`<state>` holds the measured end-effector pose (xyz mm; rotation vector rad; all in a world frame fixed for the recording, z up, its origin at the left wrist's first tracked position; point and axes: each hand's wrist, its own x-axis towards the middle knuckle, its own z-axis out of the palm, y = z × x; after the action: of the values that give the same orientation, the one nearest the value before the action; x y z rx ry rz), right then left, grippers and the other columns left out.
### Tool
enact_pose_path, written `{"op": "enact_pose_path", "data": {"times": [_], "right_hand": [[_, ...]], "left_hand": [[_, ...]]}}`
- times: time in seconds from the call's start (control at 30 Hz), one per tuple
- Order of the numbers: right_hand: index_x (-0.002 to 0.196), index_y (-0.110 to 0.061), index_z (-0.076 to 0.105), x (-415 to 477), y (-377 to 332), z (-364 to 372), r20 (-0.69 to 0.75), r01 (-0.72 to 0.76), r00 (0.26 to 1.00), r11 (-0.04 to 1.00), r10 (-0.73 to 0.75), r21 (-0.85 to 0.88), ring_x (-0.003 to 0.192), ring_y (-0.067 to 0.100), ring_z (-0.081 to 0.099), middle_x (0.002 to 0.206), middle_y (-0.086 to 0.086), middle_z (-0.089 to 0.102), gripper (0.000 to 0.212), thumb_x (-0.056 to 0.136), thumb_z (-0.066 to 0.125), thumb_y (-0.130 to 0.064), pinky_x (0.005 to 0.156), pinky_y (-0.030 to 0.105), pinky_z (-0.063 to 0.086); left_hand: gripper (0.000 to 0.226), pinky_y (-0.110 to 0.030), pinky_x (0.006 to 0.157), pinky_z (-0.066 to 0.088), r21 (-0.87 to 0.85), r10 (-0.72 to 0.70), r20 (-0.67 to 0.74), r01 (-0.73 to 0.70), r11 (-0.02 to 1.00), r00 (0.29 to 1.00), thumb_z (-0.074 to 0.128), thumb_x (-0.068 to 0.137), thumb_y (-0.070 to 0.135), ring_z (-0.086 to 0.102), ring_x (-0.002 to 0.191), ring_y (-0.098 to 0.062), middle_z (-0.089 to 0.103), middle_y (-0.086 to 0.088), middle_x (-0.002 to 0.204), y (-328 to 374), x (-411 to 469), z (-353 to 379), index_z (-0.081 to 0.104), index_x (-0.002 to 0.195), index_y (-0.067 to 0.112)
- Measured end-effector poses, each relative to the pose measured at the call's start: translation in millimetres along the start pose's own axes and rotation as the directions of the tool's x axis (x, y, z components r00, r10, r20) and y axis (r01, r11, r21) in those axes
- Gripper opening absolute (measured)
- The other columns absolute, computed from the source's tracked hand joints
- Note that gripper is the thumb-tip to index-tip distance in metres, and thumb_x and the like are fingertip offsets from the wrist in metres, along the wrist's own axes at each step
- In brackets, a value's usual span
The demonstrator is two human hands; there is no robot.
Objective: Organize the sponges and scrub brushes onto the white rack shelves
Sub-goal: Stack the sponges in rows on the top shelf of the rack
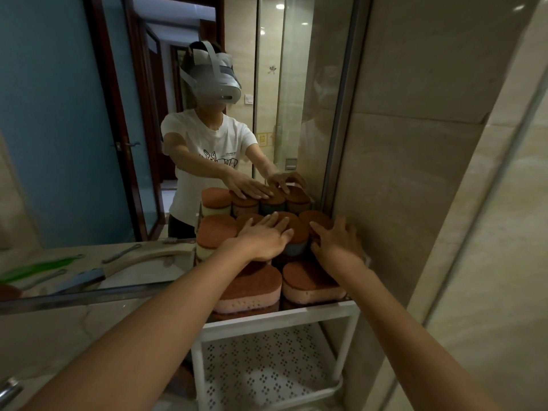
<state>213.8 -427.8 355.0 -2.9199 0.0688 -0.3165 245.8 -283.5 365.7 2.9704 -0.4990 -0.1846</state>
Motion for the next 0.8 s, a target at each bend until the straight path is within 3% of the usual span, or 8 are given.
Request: {"op": "enact_pose_path", "data": {"times": [0.13,0.23,0.37,0.47,0.57,0.7,0.8], "right_hand": [[0.146,-0.027,0.023,3.2,2.9,-5.4,0.068,0.042,0.997,0.994,-0.035,-0.103,0.139,0.033,0.018,0.153,0.01,0.016,0.054,0.096,0.039,-0.035,0.11,0.045,0.026],[0.147,-0.028,0.023,0.0,4.2,-10.0,0.079,0.022,0.997,1.0,-0.022,-0.002,0.14,0.034,0.016,0.153,0.011,0.016,0.054,0.096,0.038,-0.035,0.113,0.046,0.021],[0.132,-0.014,0.048,-17.3,-9.2,-10.0,-0.186,0.137,0.978,0.963,-0.095,0.232,0.125,0.039,0.04,0.139,0.019,0.037,0.041,0.091,0.045,-0.02,0.104,0.044,0.038],[0.117,-0.007,0.06,-39.1,-37.6,-9.2,-0.365,0.287,0.919,0.889,-0.15,0.357,0.113,0.032,0.052,0.131,0.015,0.046,0.029,0.091,0.048,-0.012,0.093,0.038,0.048],[0.112,-0.006,0.062,-68.6,-76.7,-4.5,-0.442,0.39,0.88,0.794,-0.173,0.467,0.105,0.024,0.056,0.123,0.011,0.049,0.025,0.09,0.05,-0.011,0.086,0.036,0.05],[0.1,-0.002,0.065,-117.5,-137.4,26.0,-0.454,0.511,0.85,0.625,-0.266,0.59,0.089,0.014,0.054,0.105,0.015,0.057,0.022,0.083,0.051,-0.005,0.077,0.02,0.041],[0.093,-0.001,0.066,-162.1,-187.8,64.5,-0.368,0.5,0.865,0.512,-0.341,0.698,0.086,0.017,0.057,0.1,0.015,0.059,0.027,0.078,0.046,-0.009,0.079,0.026,0.044]], "left_hand": [[0.055,-0.045,0.118,0.0,-0.007,-0.005,0.023,0.005,1.0,1.0,0.011,0.101,0.039,-0.003,0.149,-0.02,-0.007,-0.005,0.16,0.8,1.4,-2.8,0.0,0.151,0.019],[0.055,-0.044,0.119,0.003,-0.07,-0.014,0.012,0.015,0.997,1.0,0.014,0.102,0.038,0.001,0.149,-0.021,-0.003,-0.006,0.16,0.6,-0.4,-7.3,0.005,0.151,0.015],[0.048,-0.043,0.117,0.021,-0.292,-0.044,-0.229,-0.026,0.956,0.972,0.027,0.102,0.025,0.026,0.143,-0.029,0.026,-0.013,0.155,2.1,-15.4,-16.4,0.028,0.146,0.008],[0.04,-0.036,0.108,0.035,-0.411,-0.132,-0.451,-0.074,0.908,0.883,0.035,0.097,0.013,0.042,0.131,-0.028,0.047,-0.014,0.14,-4.9,-44.2,-23.8,0.048,0.135,0.006],[0.034,-0.03,0.094,0.045,-0.538,-0.269,-0.579,-0.114,0.835,0.769,0.039,0.095,0.01,0.055,0.115,-0.024,0.06,-0.009,0.124,-23.8,-92.8,-21.1,0.059,0.122,0.009],[0.029,-0.036,0.092,0.05,-0.739,-0.51,-0.547,-0.097,0.667,0.664,0.043,0.093,0.011,0.063,0.101,-0.023,0.066,-0.009,0.107,-73.2,-174.4,19.6,0.06,0.117,0.009],[0.03,-0.035,0.09,0.048,-0.834,-0.691,-0.393,0.081,0.546,0.607,0.045,0.092,0.009,0.063,0.096,-0.024,0.065,-0.007,0.1,-123.1,-236.9,75.7,0.056,0.119,0.012]]}}
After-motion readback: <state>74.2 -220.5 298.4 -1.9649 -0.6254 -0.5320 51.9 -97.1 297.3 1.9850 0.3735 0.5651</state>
